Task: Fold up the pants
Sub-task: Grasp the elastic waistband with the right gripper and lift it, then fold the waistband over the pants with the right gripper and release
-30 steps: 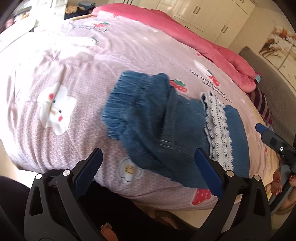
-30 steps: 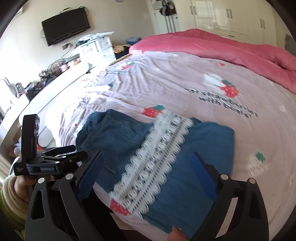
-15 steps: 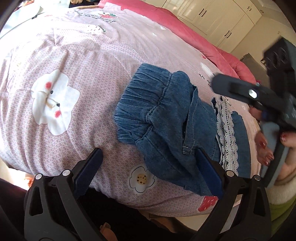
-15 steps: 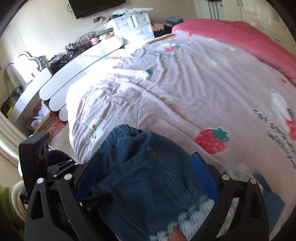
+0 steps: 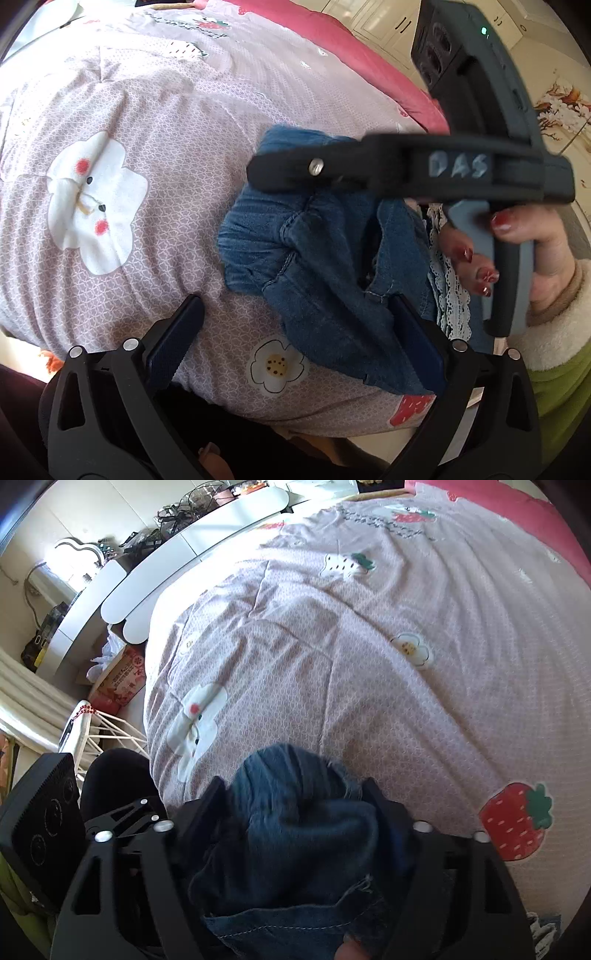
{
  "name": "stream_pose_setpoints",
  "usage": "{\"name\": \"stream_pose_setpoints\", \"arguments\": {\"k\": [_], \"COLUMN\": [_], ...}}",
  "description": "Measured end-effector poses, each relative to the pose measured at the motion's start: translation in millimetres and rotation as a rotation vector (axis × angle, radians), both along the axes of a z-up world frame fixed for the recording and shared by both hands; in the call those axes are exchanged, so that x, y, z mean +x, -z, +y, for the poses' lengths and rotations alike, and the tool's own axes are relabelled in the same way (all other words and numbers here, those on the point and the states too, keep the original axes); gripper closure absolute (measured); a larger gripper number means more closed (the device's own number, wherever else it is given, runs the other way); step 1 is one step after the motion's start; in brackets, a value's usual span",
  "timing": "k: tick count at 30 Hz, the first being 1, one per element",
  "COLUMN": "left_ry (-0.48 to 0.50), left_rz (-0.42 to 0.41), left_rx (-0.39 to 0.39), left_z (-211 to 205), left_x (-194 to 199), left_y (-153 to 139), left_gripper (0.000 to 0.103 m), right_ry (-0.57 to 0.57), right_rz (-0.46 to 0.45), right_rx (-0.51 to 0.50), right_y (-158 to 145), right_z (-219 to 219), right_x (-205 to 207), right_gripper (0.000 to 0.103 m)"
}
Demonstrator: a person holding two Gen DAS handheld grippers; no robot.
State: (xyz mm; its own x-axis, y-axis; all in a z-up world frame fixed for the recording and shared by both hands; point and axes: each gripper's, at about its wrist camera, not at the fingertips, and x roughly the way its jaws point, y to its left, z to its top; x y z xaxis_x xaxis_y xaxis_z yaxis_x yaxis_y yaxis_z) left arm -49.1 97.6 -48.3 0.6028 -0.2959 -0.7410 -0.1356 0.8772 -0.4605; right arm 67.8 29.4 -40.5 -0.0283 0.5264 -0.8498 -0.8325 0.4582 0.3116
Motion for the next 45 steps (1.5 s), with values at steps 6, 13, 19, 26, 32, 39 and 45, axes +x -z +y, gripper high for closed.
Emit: {"name": "stream_pose_setpoints", "arguments": {"k": [6,13,19,26,32,39,45], "left_ry": [-0.011,0.054,0.195,0.311,0.379,0.456,0.51], "left_rz": [-0.024,-0.087,-0.195,-0.222,-0.199,-0.189,-0.171], "left_rx": [-0.077,-0.222,-0.268,-0.136,-0.081,-0.087,-0.022], "left_z": [12.5,11.4,-21.0,-82.8,-119.4,-147.8,-179.6], "left_x": [5.5,20.7,25.8,25.6,28.3,21.9,-0.2], "left_y": [1.0,-1.9,-30.4,-59.6,-59.2,-58.5,-40.4], "left_gripper": [0.01,0.011,0.043,0.047,0.041,0.021,0.021], "right_ry": [0.045,0.016,0.066,0.183,0.285,0.431,0.469], "right_rz": [0.054,0.017,-0.011,-0.02,-0.008,-0.017,-0.05], "right_rx": [0.162,0.283,0.34,0.367,0.369,0.406,0.308], "right_y": [-32.2,-74.7,-91.4,-87.6,-69.0,-59.3,-42.9], "right_z": [-42.7,-84.3,-137.6,-204.0,-254.0,-304.3,-306.5], "right_x": [6.4,-12.5,-10.9,0.4,-1.2,-22.1,-43.2], "right_gripper": [0.067,0.067,0.067,0.062,0.05,0.033,0.033]}}
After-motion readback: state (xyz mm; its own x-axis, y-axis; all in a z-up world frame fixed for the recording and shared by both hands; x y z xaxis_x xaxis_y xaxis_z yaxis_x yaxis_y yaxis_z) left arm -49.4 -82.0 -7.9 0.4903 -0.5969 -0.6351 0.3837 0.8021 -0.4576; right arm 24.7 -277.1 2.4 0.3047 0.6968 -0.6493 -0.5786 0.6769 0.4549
